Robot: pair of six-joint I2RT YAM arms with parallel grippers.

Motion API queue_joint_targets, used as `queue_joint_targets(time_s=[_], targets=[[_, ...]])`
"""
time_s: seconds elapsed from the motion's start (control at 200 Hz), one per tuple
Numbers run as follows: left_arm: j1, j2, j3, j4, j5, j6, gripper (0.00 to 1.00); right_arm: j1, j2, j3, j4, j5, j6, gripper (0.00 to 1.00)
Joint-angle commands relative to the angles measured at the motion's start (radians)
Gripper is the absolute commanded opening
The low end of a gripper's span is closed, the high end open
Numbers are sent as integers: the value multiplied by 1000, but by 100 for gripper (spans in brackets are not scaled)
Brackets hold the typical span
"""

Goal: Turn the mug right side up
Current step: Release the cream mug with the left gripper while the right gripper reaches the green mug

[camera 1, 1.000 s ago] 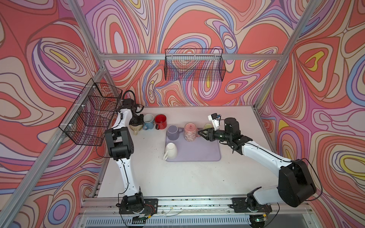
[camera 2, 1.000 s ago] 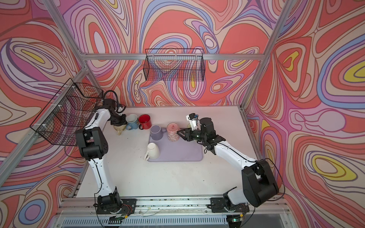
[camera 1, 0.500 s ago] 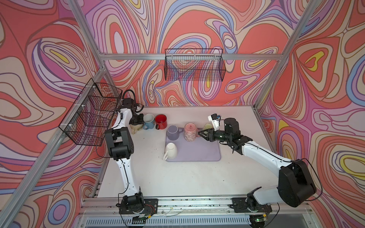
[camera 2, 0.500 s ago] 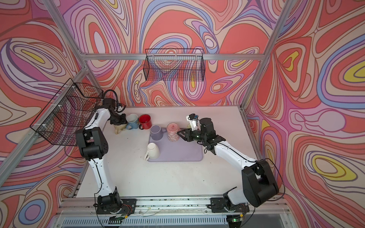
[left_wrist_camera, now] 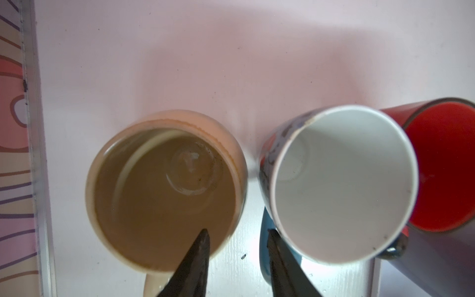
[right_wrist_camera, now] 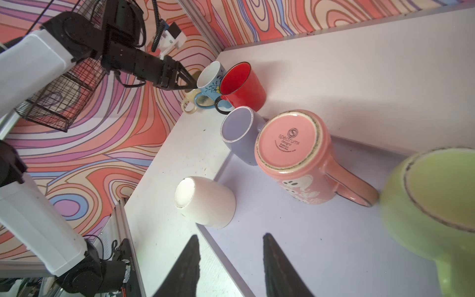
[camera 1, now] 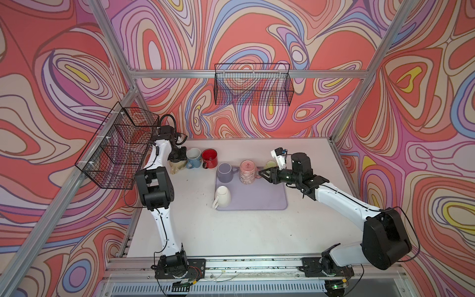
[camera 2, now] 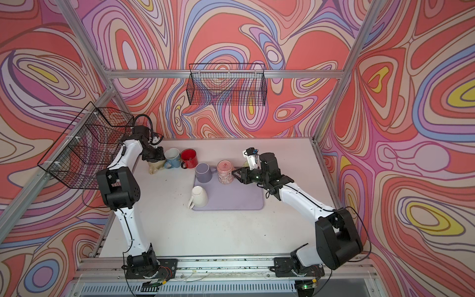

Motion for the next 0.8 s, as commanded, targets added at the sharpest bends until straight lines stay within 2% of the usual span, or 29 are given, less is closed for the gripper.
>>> queue_joint_targets(time_s=[0.0,0.235,0.526,0.651,0.796], targets=[[8,-222,-39,7,24,5,42,-3,4,49,-93,101,-57,42],[-5,-300,-179,60,51,-10,42,-3,45,80,-139,141,-69,41],[-63,-342,-208,48,48,-5,41,-5,25,64,-159,205,-94,41],[-123,-441,-287,98,62,0,41,-15,37,73,-203,267,-133,42],[-182,-594,-419,195,131,8,41,-20,84,107,-271,350,-183,43]])
